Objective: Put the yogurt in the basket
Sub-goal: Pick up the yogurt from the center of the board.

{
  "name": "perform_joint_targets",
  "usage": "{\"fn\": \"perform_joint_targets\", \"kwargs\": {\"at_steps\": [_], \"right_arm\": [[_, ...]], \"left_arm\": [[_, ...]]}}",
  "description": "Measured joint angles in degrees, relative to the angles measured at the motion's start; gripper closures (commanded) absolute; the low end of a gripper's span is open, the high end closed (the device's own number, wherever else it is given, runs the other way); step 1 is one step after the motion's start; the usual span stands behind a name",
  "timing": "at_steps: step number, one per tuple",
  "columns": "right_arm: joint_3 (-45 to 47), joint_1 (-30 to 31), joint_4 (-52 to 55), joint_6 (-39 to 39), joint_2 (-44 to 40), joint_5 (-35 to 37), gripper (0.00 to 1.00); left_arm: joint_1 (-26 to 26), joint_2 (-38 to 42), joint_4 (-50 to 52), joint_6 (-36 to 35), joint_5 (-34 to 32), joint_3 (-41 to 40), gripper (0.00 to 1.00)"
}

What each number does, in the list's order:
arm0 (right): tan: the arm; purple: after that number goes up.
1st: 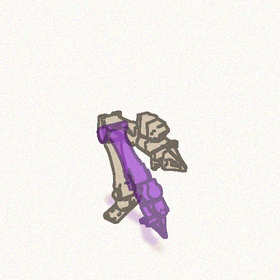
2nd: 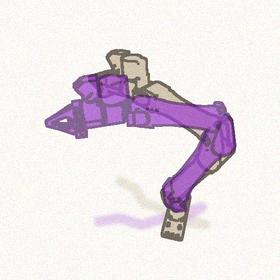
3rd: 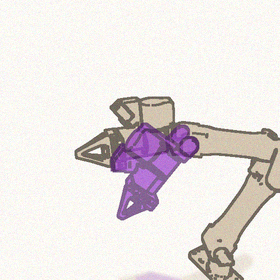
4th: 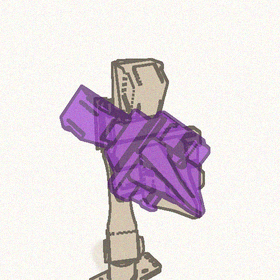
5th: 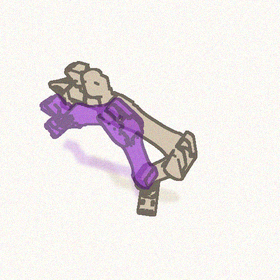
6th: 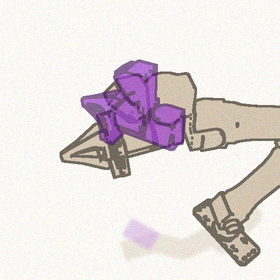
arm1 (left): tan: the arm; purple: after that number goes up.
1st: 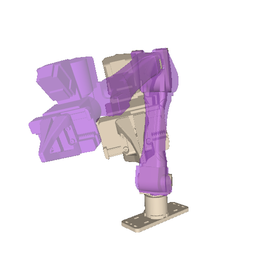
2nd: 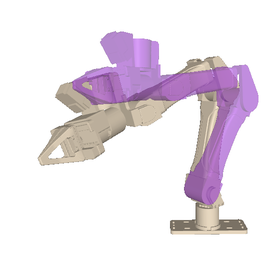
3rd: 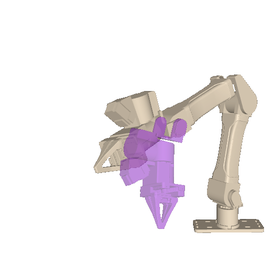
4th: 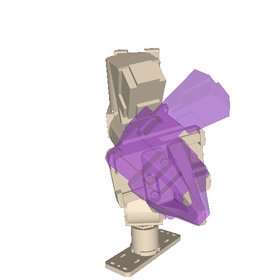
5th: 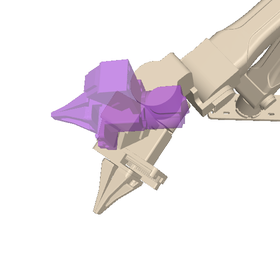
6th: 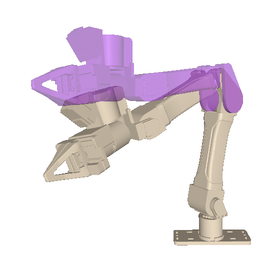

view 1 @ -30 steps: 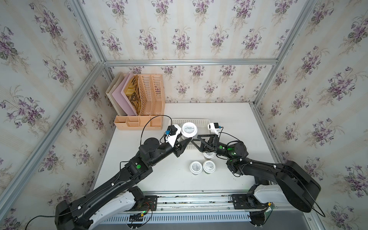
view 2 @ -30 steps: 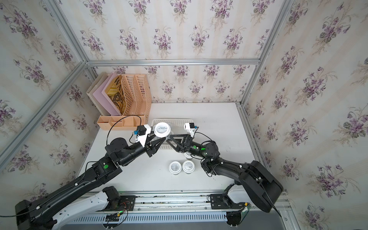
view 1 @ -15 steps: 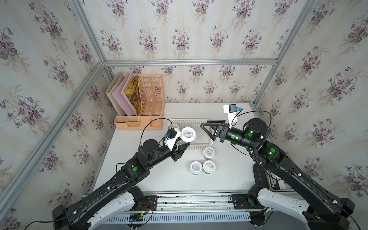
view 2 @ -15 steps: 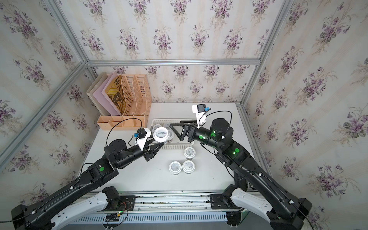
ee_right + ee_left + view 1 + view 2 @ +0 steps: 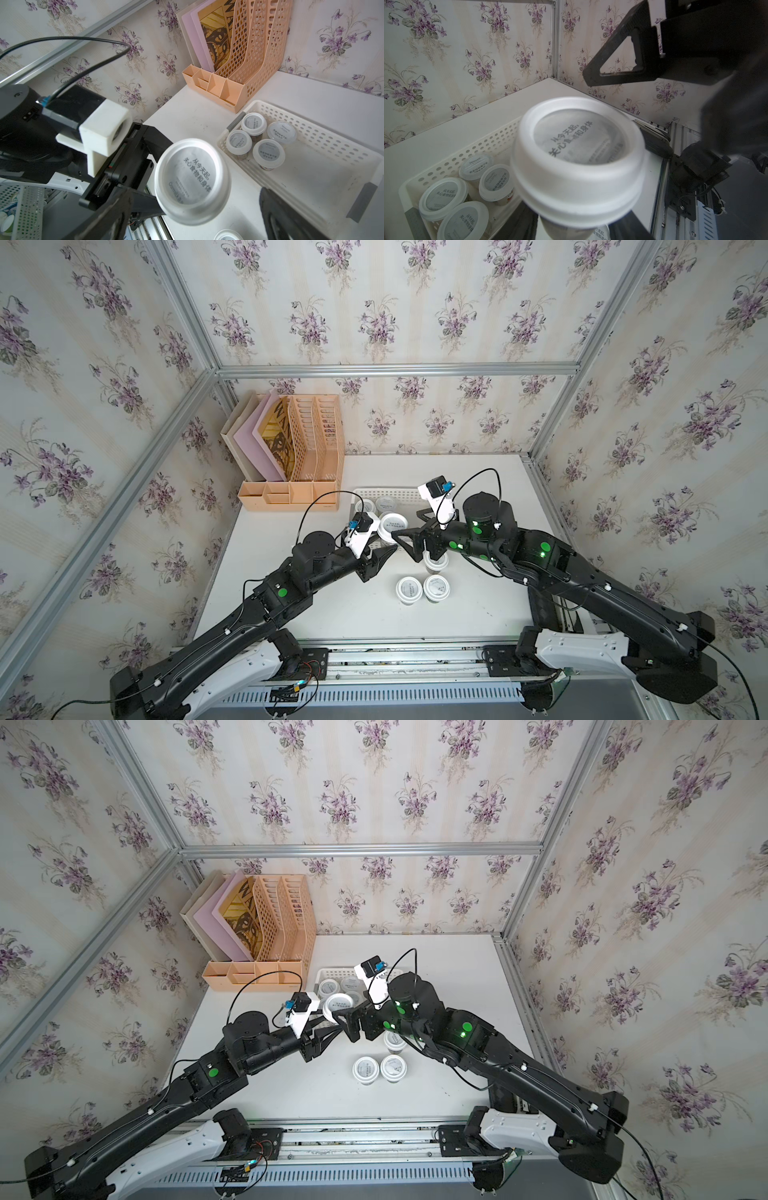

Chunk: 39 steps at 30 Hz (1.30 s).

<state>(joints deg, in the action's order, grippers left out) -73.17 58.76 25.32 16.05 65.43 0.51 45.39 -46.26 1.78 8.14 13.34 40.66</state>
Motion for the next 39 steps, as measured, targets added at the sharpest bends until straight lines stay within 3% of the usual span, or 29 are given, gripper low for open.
{"fn": "perform_joint_targets", "kwargs": {"at_steps": [16,27,39], "right_arm": [[1.4,5.0,-5.0,-3.0,2.9,10.5,0.01],[2.6,5.0,-9.4,-3.0,4.1,10.5,0.07],[3.0,5.1,-11.4,-3.0,4.5,10.3,0.22]], "left_arm": [[0.0,0.3,0.2,0.8,0.8,0.2,0.46],[0.0,0.0,0.3,0.8,1.1,0.9,0.46],[0.0,0.0,0.3,0.8,1.4,1.2,0.45]]}}
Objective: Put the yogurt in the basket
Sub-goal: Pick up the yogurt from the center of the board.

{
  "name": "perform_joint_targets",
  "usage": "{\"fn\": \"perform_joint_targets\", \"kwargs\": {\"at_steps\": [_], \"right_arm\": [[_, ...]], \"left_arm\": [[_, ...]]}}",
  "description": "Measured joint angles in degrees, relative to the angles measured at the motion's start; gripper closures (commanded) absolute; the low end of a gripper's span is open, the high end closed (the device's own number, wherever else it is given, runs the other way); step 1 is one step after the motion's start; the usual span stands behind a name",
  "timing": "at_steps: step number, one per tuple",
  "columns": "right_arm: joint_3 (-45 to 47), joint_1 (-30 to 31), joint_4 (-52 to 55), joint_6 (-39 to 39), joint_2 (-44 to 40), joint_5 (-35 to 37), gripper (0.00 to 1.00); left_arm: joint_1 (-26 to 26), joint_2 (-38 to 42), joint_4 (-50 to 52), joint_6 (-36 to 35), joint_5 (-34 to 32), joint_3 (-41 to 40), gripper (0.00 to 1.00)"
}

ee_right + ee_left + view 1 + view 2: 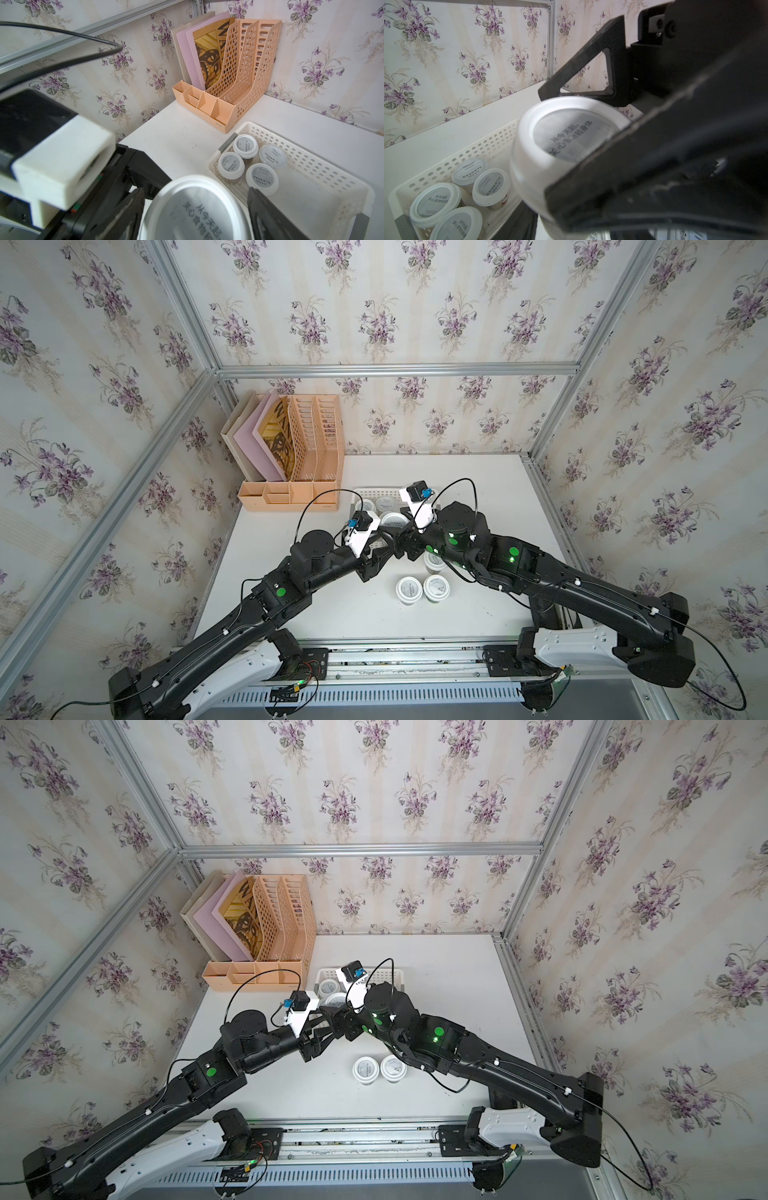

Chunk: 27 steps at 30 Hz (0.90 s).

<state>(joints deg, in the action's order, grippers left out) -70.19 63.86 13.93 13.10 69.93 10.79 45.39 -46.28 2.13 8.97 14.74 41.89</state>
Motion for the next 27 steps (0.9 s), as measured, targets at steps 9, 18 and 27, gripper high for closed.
{"fn": "perform_joint_targets", "kwargs": {"at_steps": [9,18,27], "right_arm": [[0.0,0.0,-0.5,0.0,0.0,-0.2,0.3],[0.2,0.0,-0.8,0.0,0.3,-0.2,0.22],[0.3,0.0,-0.6,0.0,0.6,-0.1,0.17]], "left_arm": [[0.0,0.0,0.7,0.0,0.0,0.5,0.45],[0.0,-0.3,1.5,0.0,-0.4,0.7,0.42],[0.0,-1.1,1.4,0.0,-0.5,1.0,0.42]]}}
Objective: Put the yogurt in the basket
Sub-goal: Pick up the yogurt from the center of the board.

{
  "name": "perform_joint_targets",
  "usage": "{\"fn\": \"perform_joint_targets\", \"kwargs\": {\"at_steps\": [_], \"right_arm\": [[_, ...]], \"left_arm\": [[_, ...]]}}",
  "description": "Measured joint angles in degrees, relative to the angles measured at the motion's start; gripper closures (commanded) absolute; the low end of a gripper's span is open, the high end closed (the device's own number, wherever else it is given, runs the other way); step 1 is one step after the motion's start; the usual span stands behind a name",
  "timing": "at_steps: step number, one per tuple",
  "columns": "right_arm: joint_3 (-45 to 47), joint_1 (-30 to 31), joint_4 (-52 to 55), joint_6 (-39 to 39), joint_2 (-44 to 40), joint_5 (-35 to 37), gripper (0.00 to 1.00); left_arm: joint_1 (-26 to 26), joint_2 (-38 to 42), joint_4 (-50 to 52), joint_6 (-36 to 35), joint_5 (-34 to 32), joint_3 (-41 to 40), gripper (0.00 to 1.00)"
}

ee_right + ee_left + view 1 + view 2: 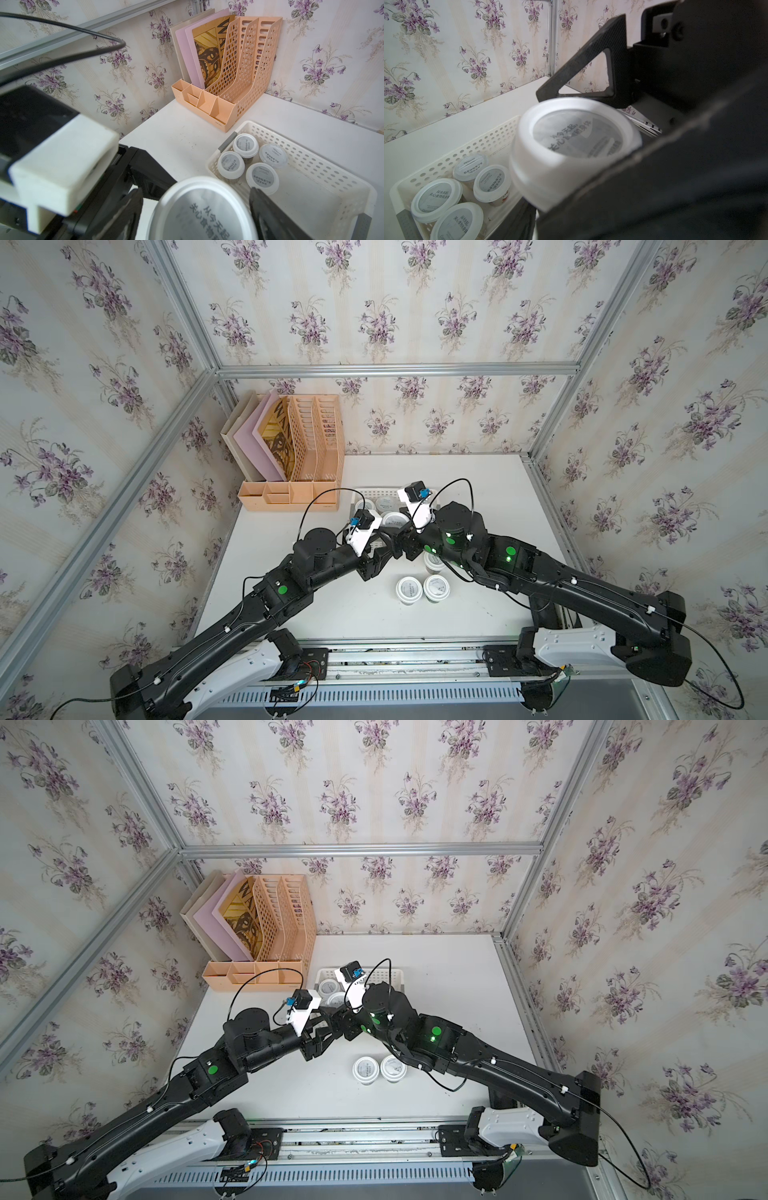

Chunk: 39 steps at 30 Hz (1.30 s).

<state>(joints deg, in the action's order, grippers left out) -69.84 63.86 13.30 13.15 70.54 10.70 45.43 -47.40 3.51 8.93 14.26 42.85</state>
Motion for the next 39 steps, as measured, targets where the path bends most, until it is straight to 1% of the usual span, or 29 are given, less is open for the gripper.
{"fn": "perform_joint_targets", "kwargs": {"at_steps": [7,11,15,20,24,34,39], "right_arm": [[0.3,0.0,-0.1,0.2,-0.1,0.4,0.24],[0.4,0.0,-0.2,0.2,-0.1,0.4,0.26],[0.6,0.0,-0.3,0.2,-0.1,0.3,0.27],[0.9,0.0,-0.2,0.2,-0.2,0.4,0.27],[1.4,0.0,-0.2,0.2,-0.4,0.8,0.28],[3.1,-0.9,-0.6,-1.0,-1.2,3.4,0.28],[4.3,-3.7,-1.3,-1.5,-1.4,3.5,0.27]], "left_arm": [[0.0,0.0,0.0,0.0,0.0,0.0,0.41],[0.0,0.0,0.1,0.0,0.0,0.0,0.39],[0.0,0.0,-0.2,0.0,0.0,0.0,0.33],[0.0,-0.2,-0.5,0.0,-0.2,0.0,0.28],[0.0,-0.5,-0.8,0.0,-0.2,0.0,0.18],[0.0,0.9,-0.7,0.0,-0.6,-1.0,0.0],[0.0,4.8,1.0,0.4,-1.5,-2.8,0.01]]}}
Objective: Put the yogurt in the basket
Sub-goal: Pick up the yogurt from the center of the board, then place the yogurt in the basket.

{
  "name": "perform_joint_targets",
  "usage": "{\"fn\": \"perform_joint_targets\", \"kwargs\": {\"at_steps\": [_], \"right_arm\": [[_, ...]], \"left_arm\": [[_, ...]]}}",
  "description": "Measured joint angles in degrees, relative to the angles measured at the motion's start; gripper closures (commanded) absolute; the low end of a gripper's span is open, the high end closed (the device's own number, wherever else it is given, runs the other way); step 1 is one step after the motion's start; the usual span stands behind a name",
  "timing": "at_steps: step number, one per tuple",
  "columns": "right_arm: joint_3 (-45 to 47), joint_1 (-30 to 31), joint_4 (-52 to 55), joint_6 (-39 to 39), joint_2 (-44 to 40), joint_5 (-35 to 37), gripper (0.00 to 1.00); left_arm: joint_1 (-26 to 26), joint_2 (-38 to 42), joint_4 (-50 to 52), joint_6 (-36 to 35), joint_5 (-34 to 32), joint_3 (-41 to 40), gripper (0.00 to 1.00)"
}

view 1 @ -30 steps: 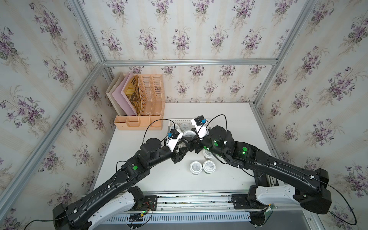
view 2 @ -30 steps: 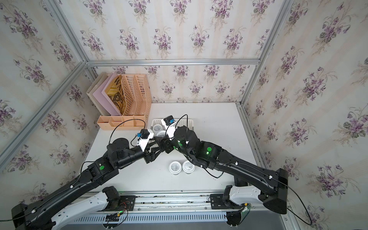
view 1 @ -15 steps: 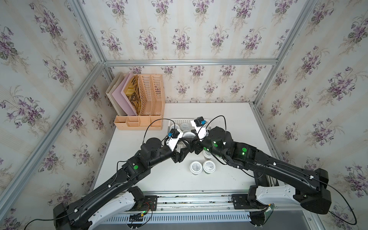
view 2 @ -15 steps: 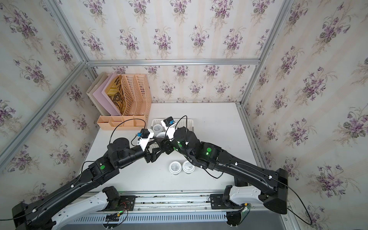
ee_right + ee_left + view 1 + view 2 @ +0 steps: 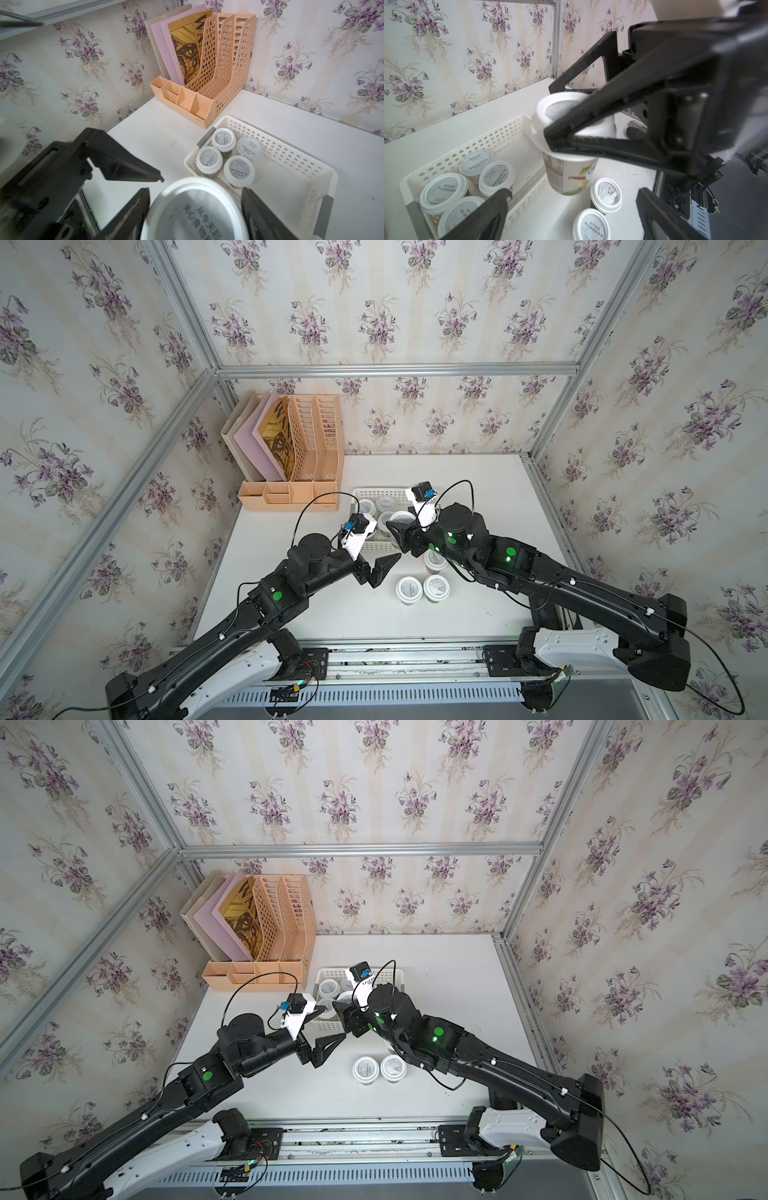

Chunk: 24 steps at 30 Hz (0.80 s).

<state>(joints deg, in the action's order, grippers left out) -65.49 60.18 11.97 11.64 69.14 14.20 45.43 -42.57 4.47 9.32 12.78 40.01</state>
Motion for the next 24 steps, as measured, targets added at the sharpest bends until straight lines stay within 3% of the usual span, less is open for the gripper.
{"fn": "perform_joint_targets", "kwargs": {"at_steps": [10,24], "right_arm": [[5.5,-10.3,-6.3,-1.6,1.9,-3.2,0.27],[8.9,-18.8,-23.7,-5.6,19.2,-7.4,0.27]], "left_arm": [[0.0,9.0,5.5,0.1,-3.7,-1.8,0.01],[0.0,11.2,9.0,0.1,-6.7,-2.2,0.01]]}}
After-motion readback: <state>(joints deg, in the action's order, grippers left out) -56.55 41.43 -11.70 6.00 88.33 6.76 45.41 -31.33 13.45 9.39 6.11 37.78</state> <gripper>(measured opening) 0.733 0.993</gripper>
